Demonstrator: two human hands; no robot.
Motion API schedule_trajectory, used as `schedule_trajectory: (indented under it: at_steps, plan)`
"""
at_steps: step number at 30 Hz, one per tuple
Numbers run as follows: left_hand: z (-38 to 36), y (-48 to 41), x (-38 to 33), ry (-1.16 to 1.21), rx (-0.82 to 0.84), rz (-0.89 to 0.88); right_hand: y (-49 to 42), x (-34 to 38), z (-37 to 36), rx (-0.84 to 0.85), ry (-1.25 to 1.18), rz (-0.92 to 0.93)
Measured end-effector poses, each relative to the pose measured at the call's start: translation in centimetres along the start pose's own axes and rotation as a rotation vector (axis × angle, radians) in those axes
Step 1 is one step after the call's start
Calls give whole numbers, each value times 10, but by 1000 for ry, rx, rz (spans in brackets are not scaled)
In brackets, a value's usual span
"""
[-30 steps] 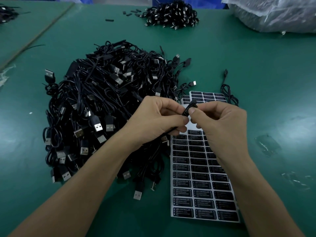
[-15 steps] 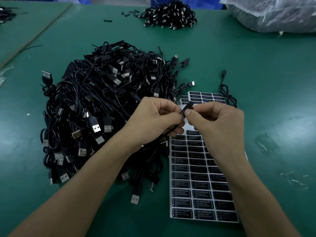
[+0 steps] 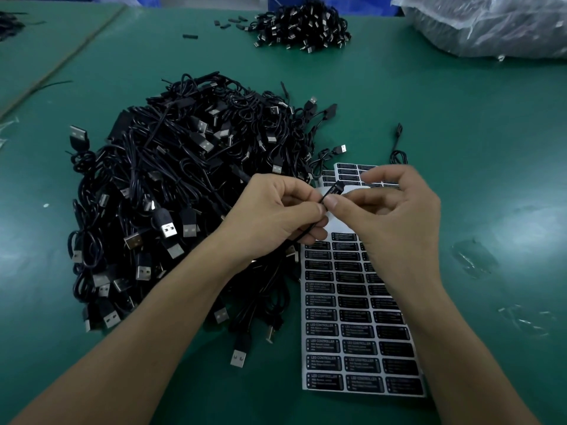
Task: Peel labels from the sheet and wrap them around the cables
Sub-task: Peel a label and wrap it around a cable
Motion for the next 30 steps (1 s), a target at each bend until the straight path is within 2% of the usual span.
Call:
schedule_trajectory:
  at_steps: [9,20,26,30]
  plan:
    - [-3,-1,-2,-52,52,-19,-3,-8,-18,162,-72,-34]
    - [-4,0,-16,-332,62,-185,1,2,-20,160,65,55]
    - [4,-1,-23,-381,12,-211,3,0,-27,216,80,69]
    - [21,-3,-38,-384,-84,-293,12,-5,-45,364,135,3]
Point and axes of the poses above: each hand's wrist, its own y-axis away from the middle knuckle, its own z-axis out of the back of the hand, x = y × z, the point moved 10 cm from there along -y, towards the middle knuckle, and after that the axes turned 11 degrees about -z, right-handed, at the moved point
